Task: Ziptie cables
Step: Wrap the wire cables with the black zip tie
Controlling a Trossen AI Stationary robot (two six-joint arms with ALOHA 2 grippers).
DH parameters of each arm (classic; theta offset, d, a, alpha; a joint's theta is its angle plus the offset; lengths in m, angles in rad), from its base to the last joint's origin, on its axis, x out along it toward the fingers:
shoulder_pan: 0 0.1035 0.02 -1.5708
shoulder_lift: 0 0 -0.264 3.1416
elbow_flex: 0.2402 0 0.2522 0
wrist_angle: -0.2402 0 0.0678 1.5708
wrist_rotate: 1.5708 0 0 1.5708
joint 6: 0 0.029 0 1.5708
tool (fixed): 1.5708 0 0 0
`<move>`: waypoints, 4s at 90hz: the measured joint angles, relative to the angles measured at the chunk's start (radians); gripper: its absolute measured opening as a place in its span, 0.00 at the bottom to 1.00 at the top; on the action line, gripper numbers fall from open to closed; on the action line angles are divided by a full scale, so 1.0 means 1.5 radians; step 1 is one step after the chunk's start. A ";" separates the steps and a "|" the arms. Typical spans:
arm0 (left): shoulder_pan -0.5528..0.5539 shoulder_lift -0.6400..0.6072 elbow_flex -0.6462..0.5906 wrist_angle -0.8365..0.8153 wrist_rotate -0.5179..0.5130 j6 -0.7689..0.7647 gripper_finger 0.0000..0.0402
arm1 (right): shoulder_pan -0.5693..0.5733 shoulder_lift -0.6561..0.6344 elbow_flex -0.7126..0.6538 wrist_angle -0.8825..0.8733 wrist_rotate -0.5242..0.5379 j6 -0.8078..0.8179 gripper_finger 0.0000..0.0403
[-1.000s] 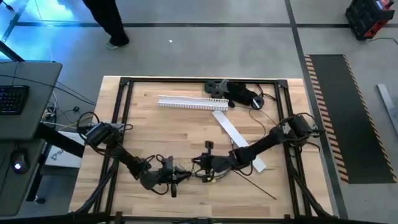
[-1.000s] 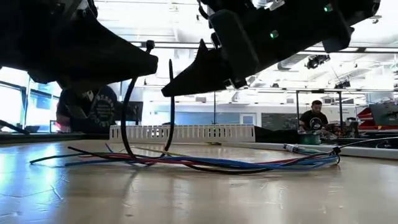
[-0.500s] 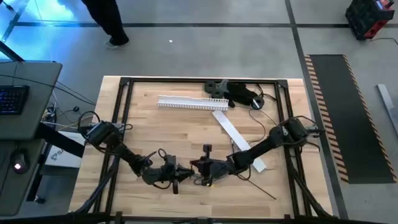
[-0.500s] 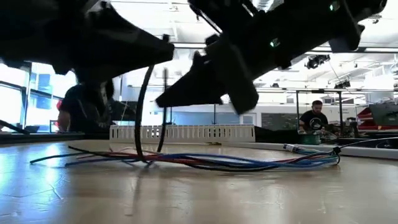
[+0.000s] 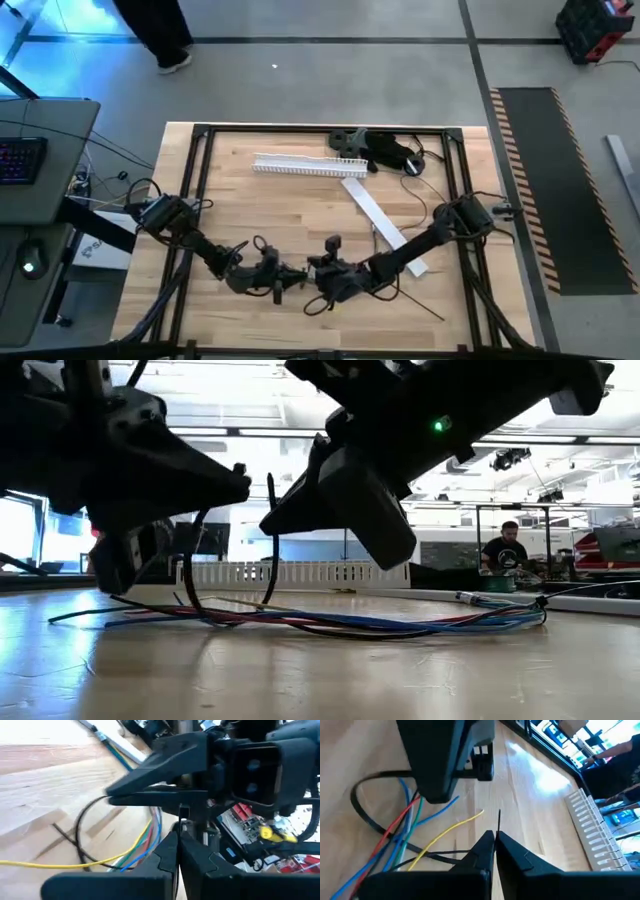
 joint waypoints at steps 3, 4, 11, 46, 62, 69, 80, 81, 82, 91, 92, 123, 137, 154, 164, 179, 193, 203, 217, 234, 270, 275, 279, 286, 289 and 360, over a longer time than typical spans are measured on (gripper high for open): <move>0.001 0.000 0.000 0.002 0.001 0.000 0.00 | -0.001 0.000 0.000 0.004 0.000 -0.003 0.00; 0.002 0.000 0.000 0.002 0.002 0.000 0.00 | -0.002 0.000 0.000 0.005 -0.001 -0.003 0.00; 0.011 0.000 0.000 -0.001 0.016 0.000 0.00 | -0.009 0.000 0.000 0.008 -0.005 0.002 0.00; 0.028 0.000 0.000 0.004 0.015 0.010 0.00 | -0.023 0.014 0.000 0.031 -0.046 -0.009 0.00; 0.035 0.000 0.001 0.002 0.022 0.005 0.00 | -0.023 0.015 0.000 0.036 -0.042 -0.020 0.00; 0.035 0.000 0.001 0.002 0.028 0.003 0.00 | -0.023 0.015 0.000 0.046 -0.039 -0.025 0.00; 0.029 0.000 0.001 0.002 0.025 -0.001 0.00 | -0.023 0.015 0.000 0.047 -0.038 -0.022 0.00; 0.028 0.000 0.001 0.002 0.023 -0.001 0.00 | -0.023 0.015 0.000 0.046 -0.038 -0.022 0.00; 0.028 0.000 0.001 0.002 0.021 -0.001 0.00 | -0.023 0.015 0.000 0.046 -0.038 -0.022 0.00; 0.026 0.000 0.001 0.002 0.013 -0.002 0.00 | -0.023 0.015 0.000 0.048 -0.018 -0.032 0.00; 0.026 0.000 0.001 0.002 0.013 -0.003 0.00 | -0.023 0.015 0.000 0.048 -0.015 -0.034 0.00; 0.035 0.000 0.001 -0.008 0.011 -0.018 0.00 | -0.023 0.015 0.000 0.077 -0.012 -0.051 0.00; 0.034 0.000 0.001 -0.002 0.003 -0.018 0.00 | -0.023 0.015 0.000 0.076 -0.012 -0.054 0.00; 0.034 0.000 0.001 0.002 0.001 -0.017 0.00 | -0.023 0.015 0.000 0.070 -0.012 -0.055 0.00; 0.030 0.000 0.001 0.002 -0.007 -0.014 0.00 | -0.023 0.015 0.000 0.067 -0.012 -0.052 0.00; 0.030 0.000 0.001 0.002 -0.008 -0.006 0.00 | -0.023 0.016 0.000 0.062 -0.006 -0.050 0.00; 0.028 0.000 0.001 0.002 -0.008 -0.005 0.00 | -0.023 0.032 0.000 0.078 0.001 -0.049 0.00; 0.028 0.000 0.001 0.002 -0.008 -0.005 0.00 | -0.021 0.040 0.000 0.096 0.001 -0.050 0.00; 0.028 0.000 0.001 0.001 -0.008 -0.001 0.00 | -0.021 0.041 0.000 0.104 0.025 -0.050 0.00; 0.027 0.000 0.001 0.002 -0.008 0.000 0.00 | -0.021 0.041 0.000 0.088 0.047 -0.046 0.00; 0.026 0.000 0.000 0.001 -0.008 -0.005 0.00 | -0.016 0.041 0.000 0.088 0.047 -0.047 0.00; 0.026 0.000 0.000 0.001 -0.008 -0.005 0.00 | -0.012 0.041 0.000 0.092 0.047 -0.055 0.00; 0.026 0.000 0.000 0.001 -0.009 -0.006 0.00 | -0.010 0.041 0.000 0.097 0.048 -0.060 0.00; 0.026 0.000 0.000 0.001 -0.009 -0.006 0.00 | -0.006 0.041 0.000 0.105 0.048 -0.070 0.00; 0.026 0.000 0.000 0.001 -0.009 -0.007 0.00 | -0.006 0.041 0.000 0.107 0.048 -0.071 0.00; 0.019 0.000 -0.005 -0.012 -0.017 -0.030 0.00 | -0.006 0.042 0.000 0.105 0.061 -0.079 0.00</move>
